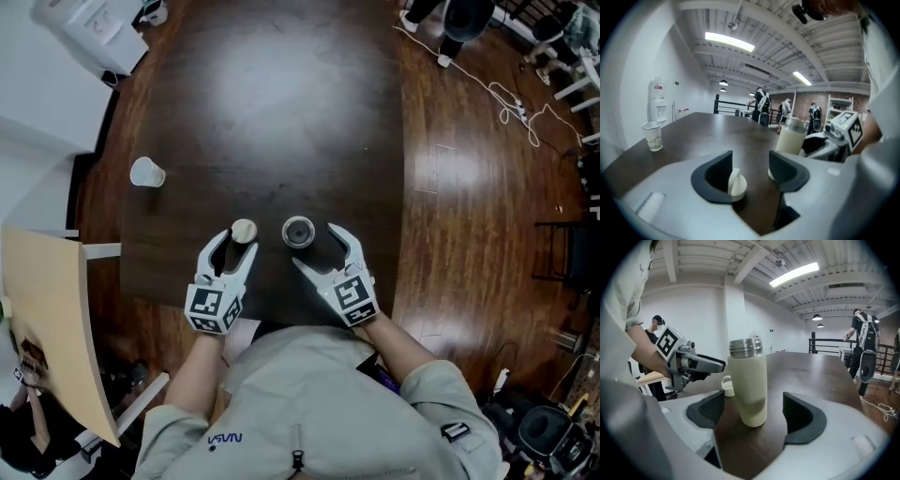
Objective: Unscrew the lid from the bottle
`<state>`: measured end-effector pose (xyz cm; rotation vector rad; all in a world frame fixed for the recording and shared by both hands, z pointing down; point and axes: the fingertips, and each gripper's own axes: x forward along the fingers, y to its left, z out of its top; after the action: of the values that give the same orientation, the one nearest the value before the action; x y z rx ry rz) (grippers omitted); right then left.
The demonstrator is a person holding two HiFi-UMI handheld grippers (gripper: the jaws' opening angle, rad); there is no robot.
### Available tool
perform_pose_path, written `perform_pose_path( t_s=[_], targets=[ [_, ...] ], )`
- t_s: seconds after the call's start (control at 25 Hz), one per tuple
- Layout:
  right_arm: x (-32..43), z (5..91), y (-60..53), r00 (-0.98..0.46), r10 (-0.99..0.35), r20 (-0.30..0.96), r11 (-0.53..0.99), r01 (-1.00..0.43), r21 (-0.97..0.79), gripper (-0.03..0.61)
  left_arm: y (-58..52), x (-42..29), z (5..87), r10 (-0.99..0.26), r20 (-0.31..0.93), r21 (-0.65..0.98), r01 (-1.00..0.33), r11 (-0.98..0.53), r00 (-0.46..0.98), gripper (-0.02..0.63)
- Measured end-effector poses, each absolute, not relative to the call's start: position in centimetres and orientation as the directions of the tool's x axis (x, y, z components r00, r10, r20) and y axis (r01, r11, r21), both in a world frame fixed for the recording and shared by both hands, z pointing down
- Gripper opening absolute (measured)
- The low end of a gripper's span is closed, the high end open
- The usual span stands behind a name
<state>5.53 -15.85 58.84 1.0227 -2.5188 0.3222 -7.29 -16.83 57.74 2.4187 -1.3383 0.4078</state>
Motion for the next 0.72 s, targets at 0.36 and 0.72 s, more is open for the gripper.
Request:
perform_pose_path(
  t_s=[0.36,0.72],
  targets=[
    [5.8,52.7,-10.7,-0.620,-0.691,0.370,0.648,-0.759,-0.062,0.039,-9.4,-5.8,52.6,-0.817,0.278,0.217,-0.861,-0.459,0.506,0.003],
    [4.1,50.3,-5.6,-0.679,-0.664,0.313,0.666,-0.728,-0.165,0.000,-3.5,-5.7,48.7,-0.852,0.178,0.203,-0.865,-0.458,0.492,0.002]
  ],
)
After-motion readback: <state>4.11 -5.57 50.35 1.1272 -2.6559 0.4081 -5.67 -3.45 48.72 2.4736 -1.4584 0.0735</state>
